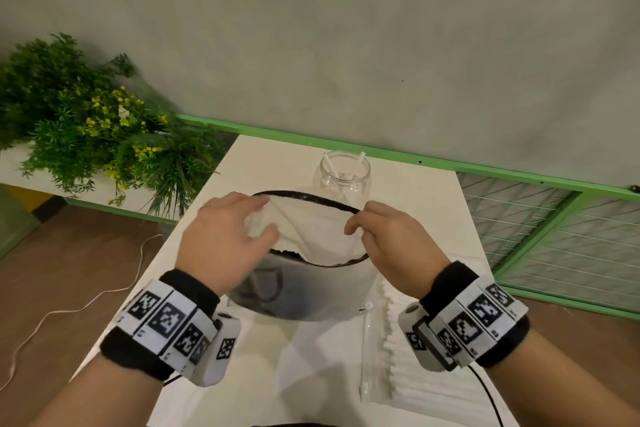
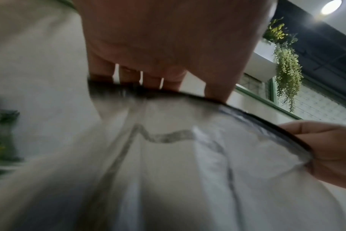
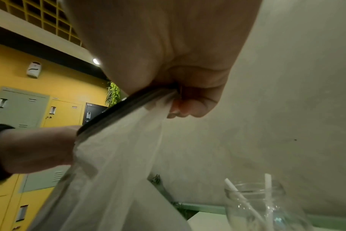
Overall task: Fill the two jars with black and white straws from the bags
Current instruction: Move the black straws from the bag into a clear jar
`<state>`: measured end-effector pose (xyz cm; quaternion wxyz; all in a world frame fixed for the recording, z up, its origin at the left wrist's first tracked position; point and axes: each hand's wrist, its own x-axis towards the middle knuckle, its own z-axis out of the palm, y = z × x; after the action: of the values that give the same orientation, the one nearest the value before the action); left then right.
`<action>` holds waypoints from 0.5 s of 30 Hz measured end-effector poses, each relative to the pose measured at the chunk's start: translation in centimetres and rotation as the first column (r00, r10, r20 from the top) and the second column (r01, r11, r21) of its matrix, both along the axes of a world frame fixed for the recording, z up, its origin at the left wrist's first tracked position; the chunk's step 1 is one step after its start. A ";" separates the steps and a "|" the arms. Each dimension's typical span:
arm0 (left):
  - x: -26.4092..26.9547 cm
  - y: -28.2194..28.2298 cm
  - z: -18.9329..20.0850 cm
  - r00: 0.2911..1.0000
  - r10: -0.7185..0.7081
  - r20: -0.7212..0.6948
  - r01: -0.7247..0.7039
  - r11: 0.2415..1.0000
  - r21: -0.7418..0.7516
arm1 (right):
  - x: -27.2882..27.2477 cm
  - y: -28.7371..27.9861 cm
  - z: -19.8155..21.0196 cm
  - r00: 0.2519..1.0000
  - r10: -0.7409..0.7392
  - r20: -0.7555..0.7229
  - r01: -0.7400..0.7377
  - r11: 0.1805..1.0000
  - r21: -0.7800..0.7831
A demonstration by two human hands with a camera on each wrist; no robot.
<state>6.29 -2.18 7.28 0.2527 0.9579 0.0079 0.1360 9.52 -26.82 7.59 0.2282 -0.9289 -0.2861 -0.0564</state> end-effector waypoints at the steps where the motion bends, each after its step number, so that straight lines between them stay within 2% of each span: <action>1: 0.1 -0.1 -0.5 0.997 -0.030 -0.065 0.033 0.998 0.051 | 0.0 0.1 -0.1 1.000 -0.009 0.000 0.009 1.000 -0.014; 3: 0.2 -0.3 -1.5 0.978 -0.071 -0.195 0.090 0.992 0.092 | -0.2 0.2 -0.5 0.997 -0.015 0.075 0.017 1.000 -0.026; 5: 0.3 -0.6 -2.5 0.957 -0.110 -0.268 0.128 0.990 0.052 | -0.6 0.5 -0.7 0.962 0.048 0.268 -0.032 0.997 -0.065; 6: 0.4 -0.8 -3.1 0.953 -0.125 -0.274 0.139 0.990 0.032 | -0.9 0.6 -0.9 0.930 0.103 0.353 -0.068 0.991 -0.111; 8: 0.9 -0.8 -4.1 0.956 -0.146 -0.255 0.150 0.989 -0.004 | -1.6 1.0 -1.5 0.886 0.229 0.402 -0.150 0.964 -0.218; 9: 1.1 -0.8 -4.4 0.957 -0.153 -0.247 0.154 0.988 -0.016 | -1.9 1.1 -2.0 0.884 0.273 0.379 -0.174 0.946 -0.275; 11: 1.4 -0.7 -4.7 0.956 -0.159 -0.248 0.155 0.987 -0.034 | -2.1 1.2 -3.1 0.931 0.271 0.243 -0.148 0.892 -0.428; 13: 1.6 -0.5 -4.6 0.948 -0.173 -0.266 0.165 0.985 -0.053 | -2.4 1.2 -4.2 0.981 0.160 0.107 -0.083 0.854 -0.513; 15: 1.6 -0.4 -4.3 0.937 -0.203 -0.286 0.189 0.979 -0.076 | -2.5 1.6 -4.6 0.997 0.073 -0.020 -0.073 0.860 -0.505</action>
<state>7.91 -2.57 2.97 0.2838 0.9572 -0.0470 -0.0330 7.02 -25.26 2.97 -0.0211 -0.9448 -0.3257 0.0291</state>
